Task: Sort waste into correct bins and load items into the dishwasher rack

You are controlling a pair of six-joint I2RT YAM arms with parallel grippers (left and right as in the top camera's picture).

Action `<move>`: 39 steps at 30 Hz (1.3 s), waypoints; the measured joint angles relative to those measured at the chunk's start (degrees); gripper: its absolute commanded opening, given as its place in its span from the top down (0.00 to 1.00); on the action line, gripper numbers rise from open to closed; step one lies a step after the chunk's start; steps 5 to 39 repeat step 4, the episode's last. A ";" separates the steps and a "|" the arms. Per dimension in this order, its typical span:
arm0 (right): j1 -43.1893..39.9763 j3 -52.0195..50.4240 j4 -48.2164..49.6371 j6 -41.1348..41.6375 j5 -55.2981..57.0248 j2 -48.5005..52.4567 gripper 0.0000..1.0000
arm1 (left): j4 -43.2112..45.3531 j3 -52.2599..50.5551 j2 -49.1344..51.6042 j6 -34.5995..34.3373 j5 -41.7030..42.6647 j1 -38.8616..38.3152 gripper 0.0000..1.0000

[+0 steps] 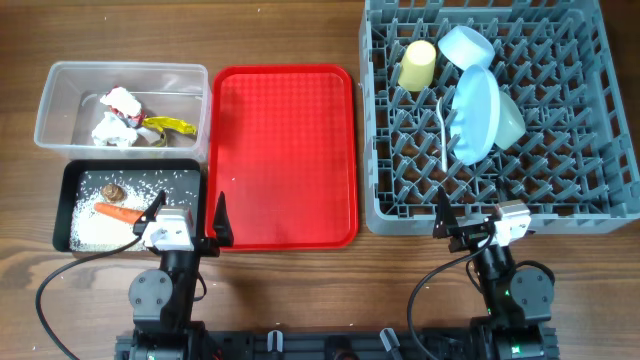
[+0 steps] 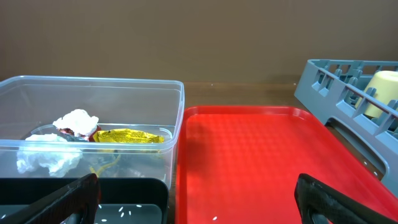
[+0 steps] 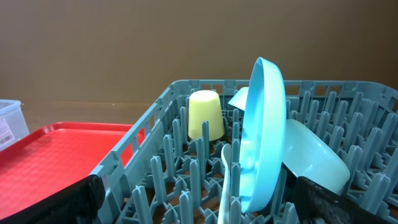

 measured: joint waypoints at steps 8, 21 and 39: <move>0.00 0.00 0.00 0.00 0.00 0.00 0.00 | 0.00 0.00 0.00 0.00 0.00 0.00 0.00; 0.00 0.00 0.00 0.00 0.00 0.00 0.00 | 0.00 0.00 0.00 0.00 0.00 0.00 0.00; 0.00 0.00 0.00 0.00 0.00 0.00 0.00 | 0.00 0.00 0.00 0.00 0.00 0.00 0.00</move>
